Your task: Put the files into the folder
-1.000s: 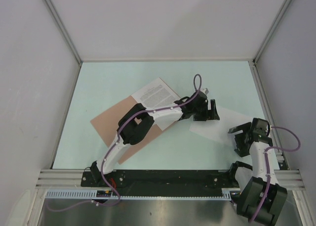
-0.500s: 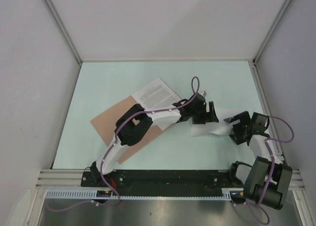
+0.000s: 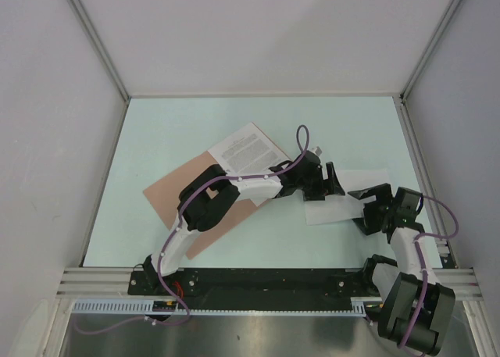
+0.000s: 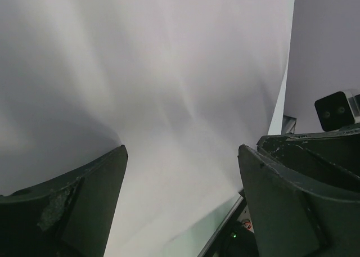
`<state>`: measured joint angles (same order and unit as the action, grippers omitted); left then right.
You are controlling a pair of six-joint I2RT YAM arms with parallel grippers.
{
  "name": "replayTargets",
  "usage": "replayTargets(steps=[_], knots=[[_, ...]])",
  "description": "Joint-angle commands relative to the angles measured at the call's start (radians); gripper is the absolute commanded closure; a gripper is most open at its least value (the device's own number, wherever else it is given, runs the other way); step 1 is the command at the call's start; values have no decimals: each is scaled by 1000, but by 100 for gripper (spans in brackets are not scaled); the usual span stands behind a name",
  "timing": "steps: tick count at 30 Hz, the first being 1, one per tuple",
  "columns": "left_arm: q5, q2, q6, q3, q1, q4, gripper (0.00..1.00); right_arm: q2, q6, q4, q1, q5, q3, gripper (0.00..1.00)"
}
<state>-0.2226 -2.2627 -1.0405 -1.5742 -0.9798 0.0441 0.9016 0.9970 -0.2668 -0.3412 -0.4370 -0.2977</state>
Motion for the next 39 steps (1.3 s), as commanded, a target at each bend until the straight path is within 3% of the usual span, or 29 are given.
replayTargets(steps=[1, 9, 10, 14, 17, 22, 25, 30, 35, 39], knots=[[-17, -1, -12, 52, -19, -118, 12, -9, 43, -6, -1, 46, -29, 0], [-15, 26, 25, 80, -20, -87, 12, -50, -52, -109, 4, 182, -27, 21], [-14, 31, 39, 82, -20, -87, 12, -61, -61, -101, 4, 194, -27, 32], [-6, 46, 79, 82, -25, -78, 11, -89, -107, -16, -2, 211, -23, 45], [-3, 63, 118, 82, -31, -76, 11, -67, -127, 52, -5, 201, -23, 62], [74, 135, 307, 82, -65, -82, 6, -6, -147, 138, -9, 167, -24, 99], [144, 152, 487, 34, -104, -157, 3, -1, -161, 106, -9, 168, -59, 100], [412, 127, 810, -98, -209, -286, 2, -4, -172, -18, 4, 181, -150, 100], [665, 74, 902, -185, -290, -354, 3, 28, -130, -118, 19, 121, -221, 100], [727, 75, 922, -227, -322, -374, 6, -9, -106, -186, 25, 161, -244, 100]])
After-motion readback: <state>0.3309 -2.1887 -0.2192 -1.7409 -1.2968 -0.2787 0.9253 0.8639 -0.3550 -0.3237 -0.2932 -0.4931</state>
